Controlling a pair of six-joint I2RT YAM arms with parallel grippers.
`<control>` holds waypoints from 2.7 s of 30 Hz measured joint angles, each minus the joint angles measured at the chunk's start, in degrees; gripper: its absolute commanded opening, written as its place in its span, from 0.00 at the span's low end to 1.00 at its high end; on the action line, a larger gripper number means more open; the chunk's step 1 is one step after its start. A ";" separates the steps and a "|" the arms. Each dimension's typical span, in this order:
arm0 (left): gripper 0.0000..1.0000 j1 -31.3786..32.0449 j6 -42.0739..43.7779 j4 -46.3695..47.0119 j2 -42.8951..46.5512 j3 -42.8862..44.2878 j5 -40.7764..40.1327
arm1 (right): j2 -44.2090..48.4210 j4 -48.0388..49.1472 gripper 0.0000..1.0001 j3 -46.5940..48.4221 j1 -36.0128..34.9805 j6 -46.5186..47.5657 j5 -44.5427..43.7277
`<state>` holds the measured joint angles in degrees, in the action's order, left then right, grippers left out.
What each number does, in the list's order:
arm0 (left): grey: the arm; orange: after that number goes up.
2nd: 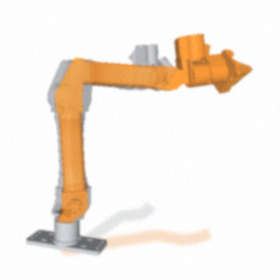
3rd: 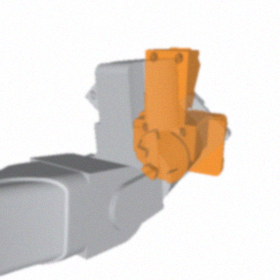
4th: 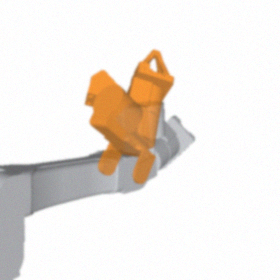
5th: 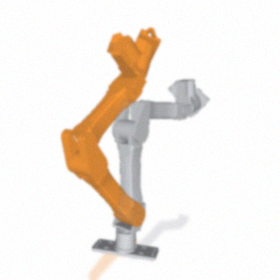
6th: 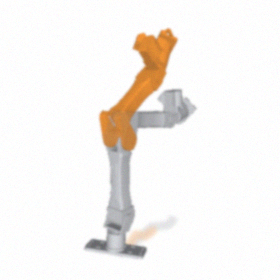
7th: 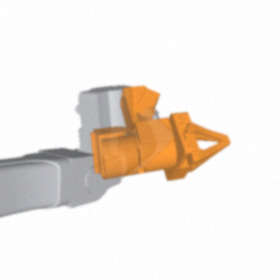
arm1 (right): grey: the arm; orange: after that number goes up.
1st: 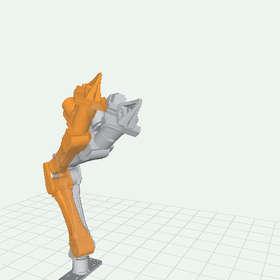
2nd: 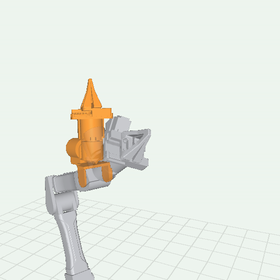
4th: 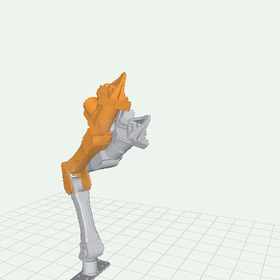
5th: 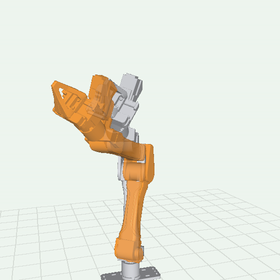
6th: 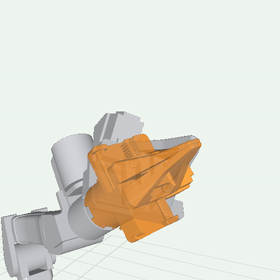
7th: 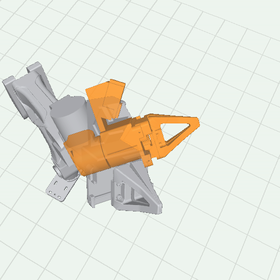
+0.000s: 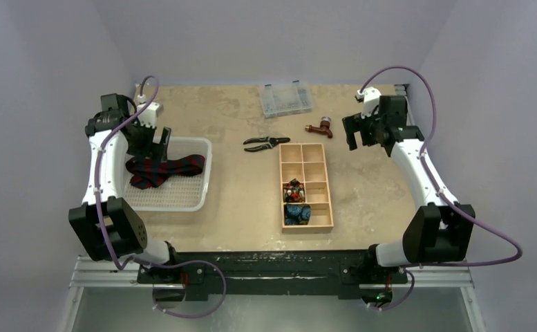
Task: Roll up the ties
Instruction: Pick up the tie from the bin, then move the storage box to the corner of the board.
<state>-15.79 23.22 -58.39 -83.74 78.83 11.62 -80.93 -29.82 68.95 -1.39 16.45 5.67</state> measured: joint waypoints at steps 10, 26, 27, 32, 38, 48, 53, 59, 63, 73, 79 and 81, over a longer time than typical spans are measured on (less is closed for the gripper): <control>1.00 0.98 22.18 2.84 -0.63 -3.65 2.34 | 0.11 -2.16 0.98 0.00 0.00 0.72 0.61; 0.88 5.88 50.16 18.10 -15.76 -12.39 1.44 | -0.74 -5.33 0.98 0.70 0.00 1.95 1.14; 0.85 6.12 50.64 18.86 -16.65 -12.48 1.09 | -0.96 -5.55 0.98 0.92 0.00 2.03 1.14; 0.54 6.64 51.49 19.98 -19.61 -10.54 -0.26 | -2.71 -5.99 0.98 2.27 0.00 2.47 1.14; 0.00 6.84 52.94 19.47 -21.64 -8.63 -0.81 | -4.28 -6.21 0.98 3.37 0.00 2.69 1.40; 0.00 6.93 45.59 7.54 -18.05 0.55 4.87 | -4.94 -6.60 0.98 3.48 0.00 2.71 3.93; 0.00 7.26 36.37 1.81 -9.94 10.86 12.68 | -4.94 -6.62 0.98 3.48 0.00 2.78 6.36; 0.00 11.89 23.17 -1.27 -4.02 22.38 21.22 | -3.15 -7.56 0.98 3.48 -0.81 4.24 14.10; 0.00 16.24 14.08 -1.27 -2.60 26.12 26.27 | -0.76 -8.70 0.98 3.48 -4.90 4.59 17.70; 0.00 18.93 -9.68 4.81 -0.46 37.35 34.97 | -2.62 -7.85 0.67 4.07 -27.34 5.90 18.29; 0.00 18.93 -16.98 8.46 1.51 41.53 35.85 | -12.44 -6.58 0.53 7.63 -40.96 7.04 14.71; 0.00 18.93 -18.56 9.14 2.19 41.72 36.15 | -15.80 -6.16 0.53 7.82 -44.35 7.48 12.98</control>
<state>3.14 4.67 -49.25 -81.56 120.55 47.77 -96.73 -35.99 76.77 -45.74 23.92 18.65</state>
